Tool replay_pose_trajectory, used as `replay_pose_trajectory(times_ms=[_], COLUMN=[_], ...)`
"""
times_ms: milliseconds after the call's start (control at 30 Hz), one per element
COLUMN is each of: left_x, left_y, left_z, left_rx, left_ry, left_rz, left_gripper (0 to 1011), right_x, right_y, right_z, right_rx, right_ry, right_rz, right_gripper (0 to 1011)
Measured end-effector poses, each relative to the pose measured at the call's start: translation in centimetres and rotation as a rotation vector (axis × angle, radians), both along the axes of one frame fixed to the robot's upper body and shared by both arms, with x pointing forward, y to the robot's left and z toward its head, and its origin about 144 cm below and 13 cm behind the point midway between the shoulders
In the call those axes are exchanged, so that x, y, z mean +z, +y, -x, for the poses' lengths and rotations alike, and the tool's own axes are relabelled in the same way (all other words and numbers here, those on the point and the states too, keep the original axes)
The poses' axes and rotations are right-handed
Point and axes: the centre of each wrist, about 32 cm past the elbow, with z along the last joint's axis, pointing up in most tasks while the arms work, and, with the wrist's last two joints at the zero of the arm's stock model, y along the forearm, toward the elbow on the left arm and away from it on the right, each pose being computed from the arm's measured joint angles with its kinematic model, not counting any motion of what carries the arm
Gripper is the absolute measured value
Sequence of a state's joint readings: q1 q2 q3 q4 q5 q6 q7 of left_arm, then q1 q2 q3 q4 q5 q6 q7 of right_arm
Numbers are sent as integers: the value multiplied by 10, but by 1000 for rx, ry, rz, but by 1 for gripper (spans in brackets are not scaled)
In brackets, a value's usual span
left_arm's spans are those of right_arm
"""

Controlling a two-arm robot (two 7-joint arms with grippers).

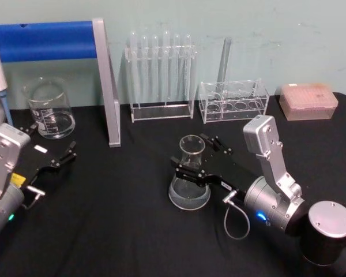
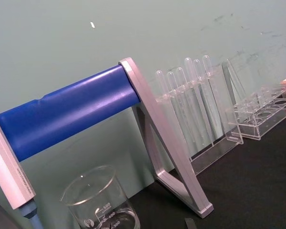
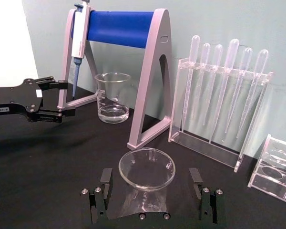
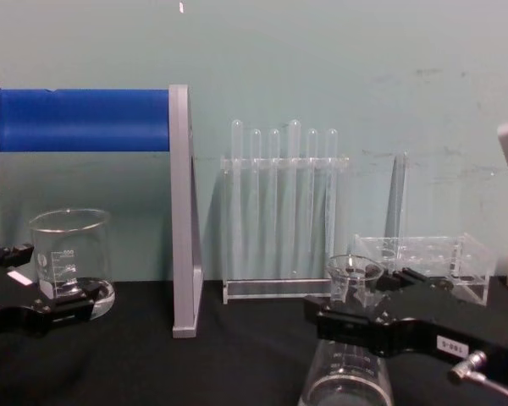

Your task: Grasp the erlenmeyer flask with one hand, shake it three times, then place it back.

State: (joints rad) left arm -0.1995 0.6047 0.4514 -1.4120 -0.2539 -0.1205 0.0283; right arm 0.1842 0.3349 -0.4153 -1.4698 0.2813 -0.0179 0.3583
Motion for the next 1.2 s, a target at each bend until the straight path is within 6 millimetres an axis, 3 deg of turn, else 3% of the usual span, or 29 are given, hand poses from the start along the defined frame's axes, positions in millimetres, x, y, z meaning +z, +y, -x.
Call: replay_pose_trajectory(times_ms=[533, 633, 867, 1133, 1200], left_x=[0, 0, 0, 0, 0], left_y=[0, 0, 0, 0, 0], left_z=[0, 0, 0, 0, 0], left_rx=[0, 0, 0, 0, 0], left_ry=[0, 0, 0, 0, 0], left_rz=[0, 0, 0, 0, 0], left_gripper=[1001, 1001, 1001, 1001, 1001], right_x=[0, 0, 0, 0, 0], right_y=[0, 0, 0, 0, 0], right_z=[1, 1, 1, 1, 1], right_rx=[2, 2, 1, 1, 1], right_ry=[1, 1, 0, -1, -1], right_rz=[1, 1, 1, 1, 1], right_gripper=[1003, 961, 786, 504, 478])
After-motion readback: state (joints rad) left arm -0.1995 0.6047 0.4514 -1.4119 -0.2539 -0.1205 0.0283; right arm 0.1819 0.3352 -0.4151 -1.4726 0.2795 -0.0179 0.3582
